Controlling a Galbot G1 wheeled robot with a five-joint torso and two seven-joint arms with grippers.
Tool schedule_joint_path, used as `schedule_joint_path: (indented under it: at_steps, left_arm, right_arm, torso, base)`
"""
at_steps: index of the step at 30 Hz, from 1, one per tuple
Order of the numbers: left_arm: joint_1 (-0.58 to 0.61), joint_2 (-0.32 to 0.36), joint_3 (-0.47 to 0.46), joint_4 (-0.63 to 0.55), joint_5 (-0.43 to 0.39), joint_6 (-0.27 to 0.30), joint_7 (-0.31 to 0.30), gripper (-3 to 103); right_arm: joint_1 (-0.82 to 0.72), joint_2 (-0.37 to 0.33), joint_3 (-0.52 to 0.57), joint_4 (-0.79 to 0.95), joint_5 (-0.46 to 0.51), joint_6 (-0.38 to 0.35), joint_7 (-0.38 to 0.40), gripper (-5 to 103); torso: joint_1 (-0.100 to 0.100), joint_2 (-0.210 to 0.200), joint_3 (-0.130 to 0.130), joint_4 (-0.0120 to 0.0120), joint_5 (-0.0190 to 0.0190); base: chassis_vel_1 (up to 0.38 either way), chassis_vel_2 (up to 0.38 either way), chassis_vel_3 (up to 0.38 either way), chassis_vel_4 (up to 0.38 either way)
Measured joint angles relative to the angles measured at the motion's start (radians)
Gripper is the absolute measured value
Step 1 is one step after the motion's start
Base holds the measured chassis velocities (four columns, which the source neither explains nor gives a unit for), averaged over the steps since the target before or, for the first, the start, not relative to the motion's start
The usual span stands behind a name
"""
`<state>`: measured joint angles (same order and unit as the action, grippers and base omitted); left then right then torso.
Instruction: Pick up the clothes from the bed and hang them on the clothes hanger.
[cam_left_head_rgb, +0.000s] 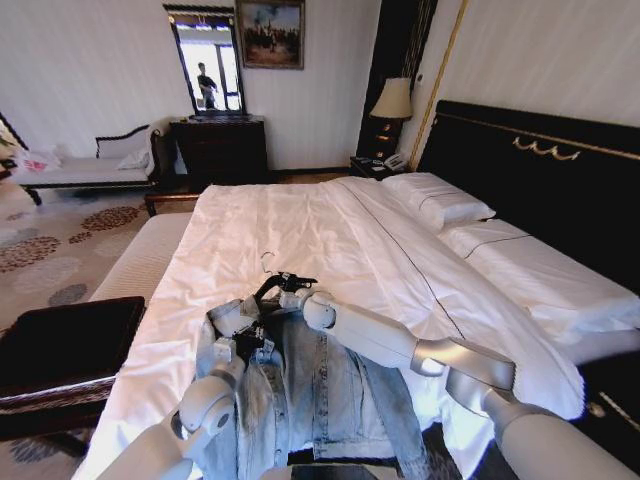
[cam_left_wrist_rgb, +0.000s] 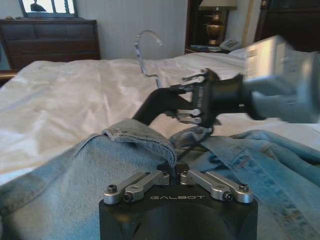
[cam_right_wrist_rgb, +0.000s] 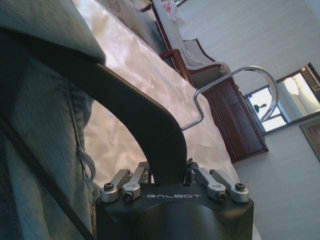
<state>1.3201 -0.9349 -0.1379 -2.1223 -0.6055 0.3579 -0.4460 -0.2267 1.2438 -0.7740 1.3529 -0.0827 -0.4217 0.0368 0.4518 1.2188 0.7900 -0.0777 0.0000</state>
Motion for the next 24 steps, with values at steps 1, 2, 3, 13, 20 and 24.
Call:
schedule_joint_path:
  at_steps: [1, 2, 3, 13, 20, 24]
  left_arm:
    - [0.0, 0.0, 0.0, 0.0, 0.0, 0.0, 0.0, 4]
    - [0.002, 0.0, -0.008, 0.005, 0.006, -0.001, 0.0, 4]
    - [0.002, 0.001, -0.012, 0.012, 0.015, -0.002, -0.001, 4]
    - [-0.028, -0.007, 0.011, 0.055, 0.115, -0.006, 0.005, 4]
    - [-0.021, -0.011, 0.012, 0.056, 0.211, -0.02, 0.035, 4]
    - [-0.021, -0.012, 0.008, 0.07, 0.231, -0.028, 0.042, 4]
  right_arm:
    - [0.0, 0.0, 0.0, 0.0, 0.0, 0.0, 0.0, 31]
    - [0.0, -0.014, -0.001, 0.017, 0.005, -0.007, -0.006, 31]
    - [0.002, -0.026, -0.004, 0.029, 0.011, -0.014, -0.011, 31]
    - [0.082, -0.028, -0.081, 0.082, 0.121, -0.198, -0.108, 30]
    - [0.152, 0.018, -0.128, 0.098, 0.179, -0.32, -0.164, 30]
    - [0.152, 0.031, -0.113, 0.126, 0.225, -0.322, -0.137, 30]
  torso:
    - [0.0, 0.0, 0.0, 0.0, 0.0]
    - [0.0, 0.0, 0.0, 0.0, 0.0001]
    - [0.0, 0.0, 0.0, -0.0002, 0.0001]
    - [0.0, 0.0, 0.0, -0.0001, 0.0001]
    - [0.0, 0.0, 0.0, -0.0004, -0.0001]
    - [0.0, 0.0, 0.0, -0.0001, -0.0002]
  base:
    - [0.0, 0.0, 0.0, 0.0]
    - [0.0, 0.0, 0.0, 0.0]
    - [0.0, 0.0, 0.0, 0.0]
    - [0.0, 0.0, 0.0, 0.0]
    - [0.0, 0.0, 0.0, 0.0]
    - [0.0, 0.0, 0.0, 0.0]
